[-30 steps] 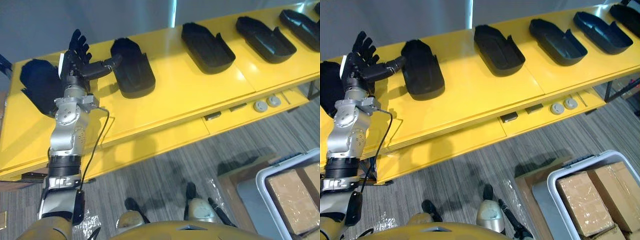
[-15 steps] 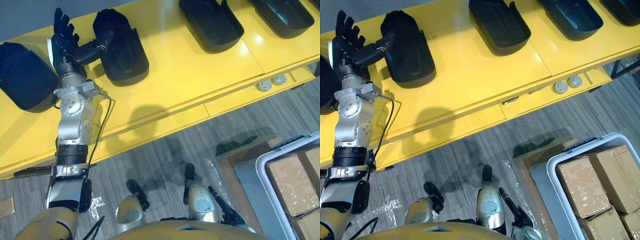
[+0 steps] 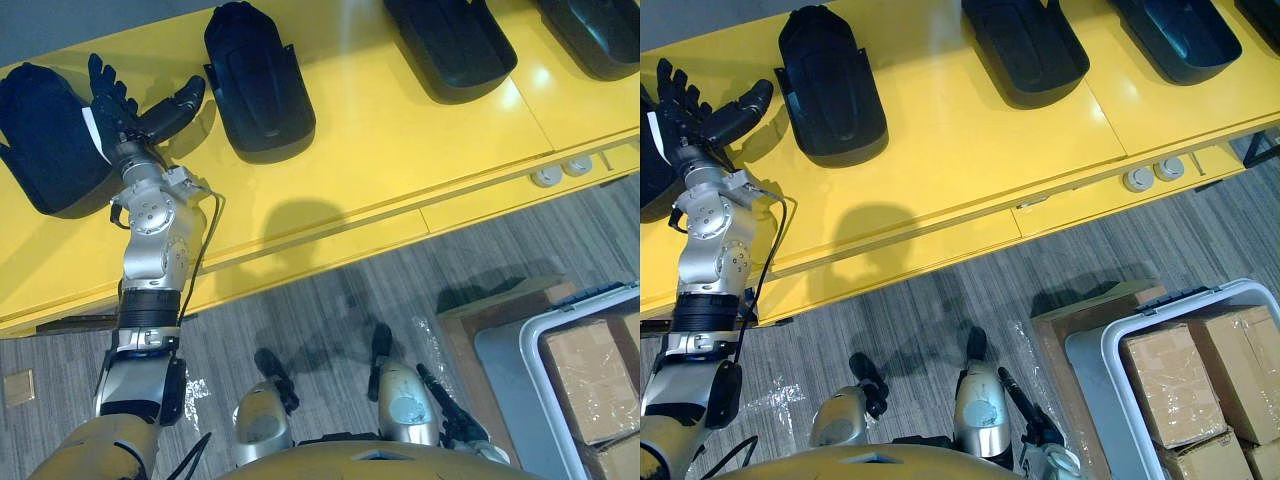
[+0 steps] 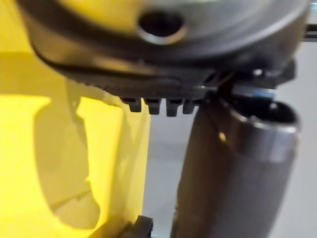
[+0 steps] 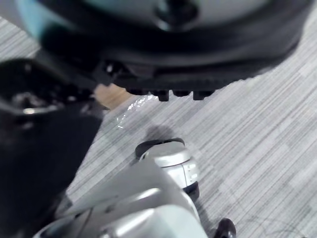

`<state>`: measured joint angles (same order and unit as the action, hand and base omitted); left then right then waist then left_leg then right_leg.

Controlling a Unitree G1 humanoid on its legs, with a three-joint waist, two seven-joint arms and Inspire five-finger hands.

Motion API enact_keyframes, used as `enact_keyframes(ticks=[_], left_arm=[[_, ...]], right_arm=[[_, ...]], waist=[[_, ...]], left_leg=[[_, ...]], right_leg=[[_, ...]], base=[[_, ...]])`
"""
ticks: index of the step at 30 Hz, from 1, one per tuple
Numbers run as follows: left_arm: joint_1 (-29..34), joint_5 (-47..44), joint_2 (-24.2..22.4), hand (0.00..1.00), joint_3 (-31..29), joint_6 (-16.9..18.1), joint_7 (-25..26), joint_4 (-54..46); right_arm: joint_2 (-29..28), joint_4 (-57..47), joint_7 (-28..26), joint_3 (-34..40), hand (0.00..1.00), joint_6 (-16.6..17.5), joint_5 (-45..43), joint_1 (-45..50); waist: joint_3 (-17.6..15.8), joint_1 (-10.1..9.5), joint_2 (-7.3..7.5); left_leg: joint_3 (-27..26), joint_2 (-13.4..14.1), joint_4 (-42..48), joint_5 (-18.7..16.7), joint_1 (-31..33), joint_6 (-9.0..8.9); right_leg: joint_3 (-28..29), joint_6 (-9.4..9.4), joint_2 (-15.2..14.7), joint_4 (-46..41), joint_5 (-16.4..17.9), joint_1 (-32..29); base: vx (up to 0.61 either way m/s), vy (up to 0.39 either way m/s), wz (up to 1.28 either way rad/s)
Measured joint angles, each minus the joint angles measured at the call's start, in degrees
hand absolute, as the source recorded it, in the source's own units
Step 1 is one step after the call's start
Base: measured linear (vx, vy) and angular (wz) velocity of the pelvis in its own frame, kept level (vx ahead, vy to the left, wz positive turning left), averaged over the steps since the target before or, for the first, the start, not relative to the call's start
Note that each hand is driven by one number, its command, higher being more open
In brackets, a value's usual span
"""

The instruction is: Walk over and take three plastic housings, then place them on the shelf

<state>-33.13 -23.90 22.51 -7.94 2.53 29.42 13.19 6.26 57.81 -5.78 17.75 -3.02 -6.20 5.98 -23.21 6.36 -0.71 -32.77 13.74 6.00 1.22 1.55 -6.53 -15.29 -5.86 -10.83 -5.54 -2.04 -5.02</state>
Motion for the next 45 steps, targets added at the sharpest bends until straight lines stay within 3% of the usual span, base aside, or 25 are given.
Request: enact_keyframes(ticks=[16, 31, 45], left_arm=[[2.1, 0.0, -1.9, 1.0, -3.9, 0.2, 7.9, -0.1], [4.2, -0.2, -1.9, 1.0, -5.4, 0.0, 8.7, -0.1], [6.7, -0.3, -2.0, 1.0, -5.5, -0.3, 7.9, -0.1]], right_arm=[[0.0, -0.1, 0.1, -0.4, 1.0, -0.3, -1.1, -0.7], [0.2, -0.1, 0.1, -0.3, 1.0, -1.3, -1.0, -0.7], [0.8, 0.1, 0.2, -0.2, 1.0, -1.6, -1.0, -0.7]], waist=[[-0.7, 0.03, -0.44], [-0.6, -0.1, -0.78], [-0.1, -0.58, -2.18]], left_leg=[[0.2, 0.0, 0.1, 0.0, -0.5, 0.01], [0.5, 0.0, 0.1, 0.1, -1.2, 0.07], [1.7, -0.1, -0.5, 0.9, -1.4, 0.49]], right_leg=[[-0.1, 0.12, -0.1, -0.5, 0.3, 0.4], [-0.4, 0.05, -0.1, -0.5, 0.4, 1.4], [-1.6, 0.05, -0.1, -0.4, 0.4, 2.2]], base=[[0.0, 0.0, 0.0], [0.0, 0.001, 0.0], [-0.02, 0.007, 0.04]])
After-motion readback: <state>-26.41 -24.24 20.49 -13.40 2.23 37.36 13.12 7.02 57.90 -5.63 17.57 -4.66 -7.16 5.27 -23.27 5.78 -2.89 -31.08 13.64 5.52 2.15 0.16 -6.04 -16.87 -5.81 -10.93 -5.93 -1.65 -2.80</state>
